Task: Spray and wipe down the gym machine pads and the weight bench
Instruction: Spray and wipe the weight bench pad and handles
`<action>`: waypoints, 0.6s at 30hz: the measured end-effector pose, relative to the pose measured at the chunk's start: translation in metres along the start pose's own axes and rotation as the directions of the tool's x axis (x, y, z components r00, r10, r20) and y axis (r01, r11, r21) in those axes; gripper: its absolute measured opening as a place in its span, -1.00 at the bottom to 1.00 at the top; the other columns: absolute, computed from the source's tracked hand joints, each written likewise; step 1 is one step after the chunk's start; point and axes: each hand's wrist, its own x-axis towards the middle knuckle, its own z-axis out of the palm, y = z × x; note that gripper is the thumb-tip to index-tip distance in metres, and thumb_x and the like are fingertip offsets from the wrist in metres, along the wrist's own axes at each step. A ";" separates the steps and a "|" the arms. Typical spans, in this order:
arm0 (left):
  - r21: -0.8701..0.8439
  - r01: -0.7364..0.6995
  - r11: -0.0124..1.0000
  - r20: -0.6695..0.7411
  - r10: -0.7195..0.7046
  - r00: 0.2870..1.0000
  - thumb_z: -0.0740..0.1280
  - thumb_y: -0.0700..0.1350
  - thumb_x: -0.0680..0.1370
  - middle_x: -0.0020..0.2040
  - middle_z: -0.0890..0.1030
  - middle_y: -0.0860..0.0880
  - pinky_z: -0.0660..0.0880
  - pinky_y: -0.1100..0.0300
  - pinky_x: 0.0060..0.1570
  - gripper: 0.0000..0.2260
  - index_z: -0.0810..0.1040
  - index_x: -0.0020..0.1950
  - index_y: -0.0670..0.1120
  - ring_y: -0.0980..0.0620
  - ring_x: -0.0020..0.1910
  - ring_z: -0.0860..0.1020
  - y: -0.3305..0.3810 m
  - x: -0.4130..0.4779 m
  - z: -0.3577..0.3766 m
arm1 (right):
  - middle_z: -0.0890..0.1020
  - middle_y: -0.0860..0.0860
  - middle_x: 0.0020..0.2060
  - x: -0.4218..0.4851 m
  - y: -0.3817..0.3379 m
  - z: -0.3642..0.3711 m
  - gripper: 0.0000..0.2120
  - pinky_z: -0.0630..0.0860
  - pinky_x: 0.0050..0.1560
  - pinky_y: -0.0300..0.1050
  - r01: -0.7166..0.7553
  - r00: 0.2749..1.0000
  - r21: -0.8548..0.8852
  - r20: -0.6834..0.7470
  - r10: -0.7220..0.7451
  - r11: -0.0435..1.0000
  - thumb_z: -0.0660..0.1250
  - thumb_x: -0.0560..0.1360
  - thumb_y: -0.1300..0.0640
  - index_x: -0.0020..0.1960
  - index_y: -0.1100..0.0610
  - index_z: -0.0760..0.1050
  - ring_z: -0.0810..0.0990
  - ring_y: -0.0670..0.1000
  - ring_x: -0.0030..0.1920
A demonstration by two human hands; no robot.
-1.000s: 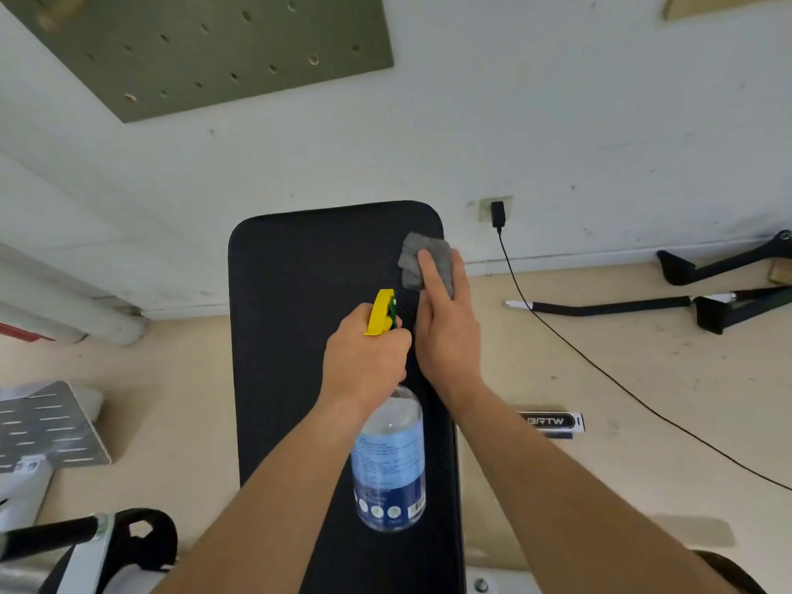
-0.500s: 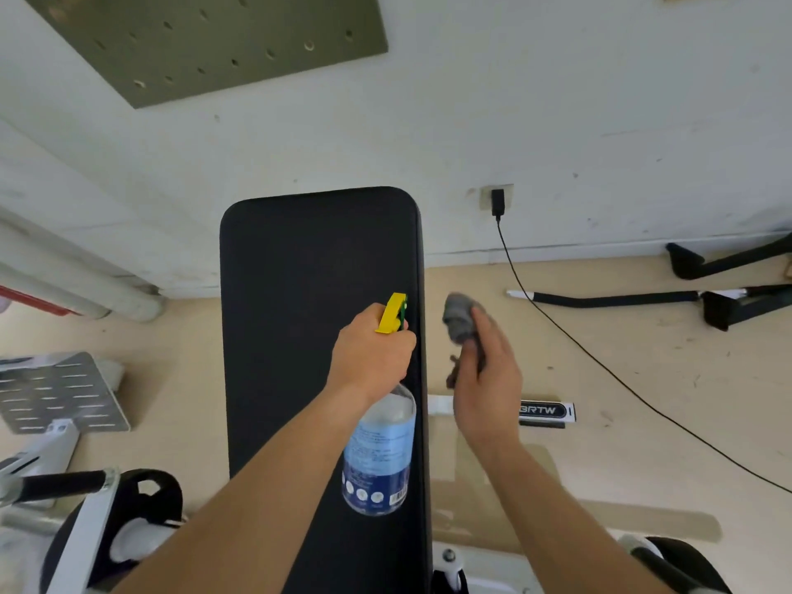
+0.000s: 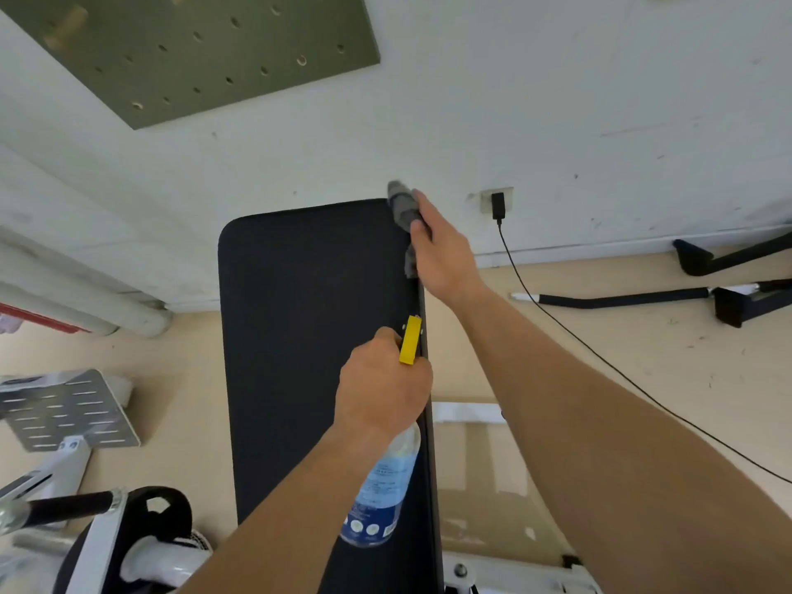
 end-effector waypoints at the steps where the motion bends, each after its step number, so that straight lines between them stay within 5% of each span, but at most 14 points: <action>1: -0.009 -0.026 1.000 -0.008 0.026 1.000 0.31 -0.11 0.55 -0.29 0.53 -0.04 0.50 0.02 -0.31 -0.88 0.44 -0.16 -0.08 -0.02 -0.36 0.47 -0.002 -0.003 -0.004 | 0.62 0.01 -0.19 -0.011 0.010 0.009 -0.55 0.55 -0.07 -0.11 -0.020 1.000 -0.019 -0.005 0.020 1.000 0.02 0.71 0.07 0.58 -0.12 0.15 0.61 -0.02 -0.20; 5: -0.034 -0.085 0.996 -0.086 0.082 0.993 0.33 -0.10 0.56 -0.29 0.55 0.01 0.38 0.15 -0.31 -0.91 0.46 -0.13 -0.01 0.02 -0.33 0.50 -0.003 -0.007 -0.021 | 0.62 -0.13 -0.15 -0.103 0.060 0.037 -0.61 0.43 -0.10 -0.23 -0.126 0.980 0.038 -0.153 0.130 0.991 0.06 0.70 0.10 0.50 -0.10 0.33 0.57 -0.19 -0.15; 10: -0.048 -0.084 0.995 -0.093 0.079 0.992 0.32 -0.12 0.56 -0.26 0.56 -0.05 0.51 0.04 -0.28 -0.93 0.47 -0.11 -0.03 -0.04 -0.31 0.52 -0.008 -0.006 -0.017 | 0.62 -0.14 -0.35 -0.250 0.124 0.045 -0.73 0.45 -0.17 -0.10 -0.361 0.932 0.008 0.026 0.360 0.933 0.05 0.68 -0.02 0.06 -0.26 0.50 0.60 -0.13 -0.28; 13: -0.086 -0.048 0.995 -0.100 0.039 0.994 0.32 -0.12 0.56 -0.29 0.53 -0.04 0.55 -0.09 -0.22 -0.90 0.45 -0.15 -0.04 -0.02 -0.34 0.47 -0.013 -0.008 -0.008 | 0.62 -0.05 -0.39 -0.249 0.122 0.039 -0.70 0.52 -0.24 -0.07 -0.390 0.918 -0.006 0.069 0.389 0.921 0.07 0.70 0.05 0.27 -0.24 0.48 0.59 -0.12 -0.35; 16: -0.113 -0.025 0.993 -0.126 0.011 0.992 0.32 -0.14 0.53 -0.30 0.52 -0.03 0.53 -0.09 -0.22 -0.88 0.42 -0.19 -0.03 -0.02 -0.35 0.46 -0.015 -0.013 -0.002 | 0.55 -0.17 -0.33 -0.166 0.072 0.033 -0.62 0.43 -0.22 -0.42 -0.232 0.967 0.103 -0.086 0.241 0.967 0.09 0.70 0.11 0.47 -0.16 0.37 0.55 -0.27 -0.29; 18: -0.097 -0.032 0.995 -0.128 0.019 0.992 0.33 -0.15 0.53 -0.30 0.51 -0.03 0.49 -0.02 -0.27 -0.84 0.40 -0.21 -0.02 -0.01 -0.35 0.44 -0.017 -0.017 0.000 | 0.56 -0.13 -0.20 -0.106 0.039 0.030 -0.60 0.43 -0.13 -0.32 -0.195 0.966 0.071 -0.160 0.204 0.978 0.08 0.69 0.09 0.51 -0.13 0.33 0.56 -0.20 -0.18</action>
